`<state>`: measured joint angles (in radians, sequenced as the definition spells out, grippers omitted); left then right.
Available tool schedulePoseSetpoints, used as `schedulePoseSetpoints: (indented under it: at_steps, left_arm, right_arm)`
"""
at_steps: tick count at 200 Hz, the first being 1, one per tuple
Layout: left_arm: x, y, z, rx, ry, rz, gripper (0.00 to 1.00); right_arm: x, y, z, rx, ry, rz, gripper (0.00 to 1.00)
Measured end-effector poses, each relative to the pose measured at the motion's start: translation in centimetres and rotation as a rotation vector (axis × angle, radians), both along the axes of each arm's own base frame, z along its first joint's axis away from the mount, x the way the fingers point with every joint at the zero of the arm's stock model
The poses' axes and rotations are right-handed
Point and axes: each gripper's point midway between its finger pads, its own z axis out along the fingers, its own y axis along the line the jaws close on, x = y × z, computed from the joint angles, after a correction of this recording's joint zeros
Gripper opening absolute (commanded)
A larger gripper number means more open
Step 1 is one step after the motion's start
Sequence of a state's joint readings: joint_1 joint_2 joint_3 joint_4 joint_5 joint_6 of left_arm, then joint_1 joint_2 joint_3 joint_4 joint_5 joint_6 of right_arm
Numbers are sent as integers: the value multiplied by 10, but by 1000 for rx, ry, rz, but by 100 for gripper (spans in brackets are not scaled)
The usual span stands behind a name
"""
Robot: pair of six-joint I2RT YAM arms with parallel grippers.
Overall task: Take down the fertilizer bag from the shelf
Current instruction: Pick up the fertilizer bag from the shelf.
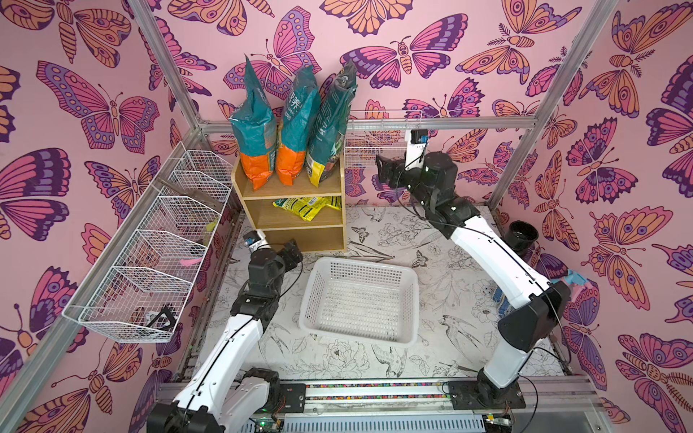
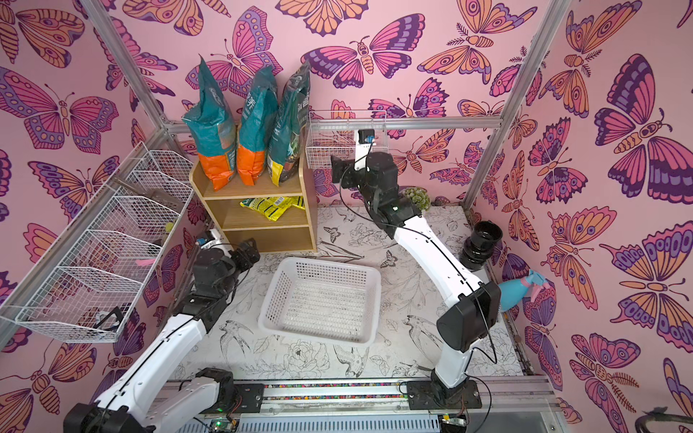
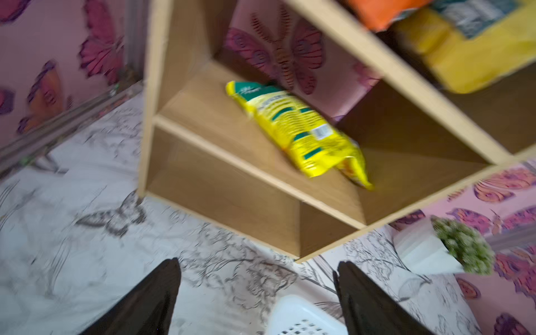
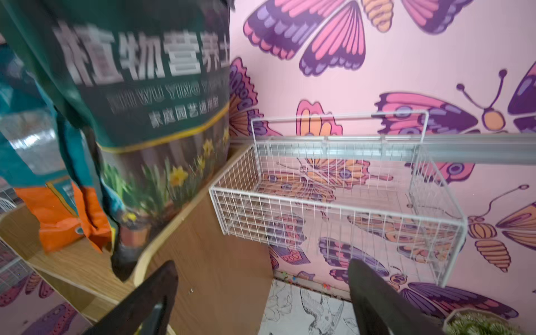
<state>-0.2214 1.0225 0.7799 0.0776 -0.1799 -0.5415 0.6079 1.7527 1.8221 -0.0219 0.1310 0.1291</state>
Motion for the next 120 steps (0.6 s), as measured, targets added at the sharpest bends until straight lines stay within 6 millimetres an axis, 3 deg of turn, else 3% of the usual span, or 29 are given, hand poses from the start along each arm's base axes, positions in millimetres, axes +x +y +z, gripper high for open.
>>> schedulePoseSetpoints:
  at_steps: [31, 47, 66, 87, 120]
  left_arm:
    - [46, -52, 113, 62, -194, -129, 93]
    - [75, -71, 171, 107, -294, -160, 93]
    - [106, -95, 220, 178, -376, -193, 94]
    - [131, -117, 238, 241, -413, -230, 93]
    - [173, -147, 219, 303, -396, -286, 93]
  right_arm:
    - [-5, -7, -73, -79, 99, -14, 95]
    - [-28, -27, -109, -110, 137, -39, 95]
    - [-59, -55, -128, -122, 128, -65, 96]
    - [-82, -80, -131, -112, 86, -104, 96]
    - [-100, -103, -149, -123, 55, -157, 96]
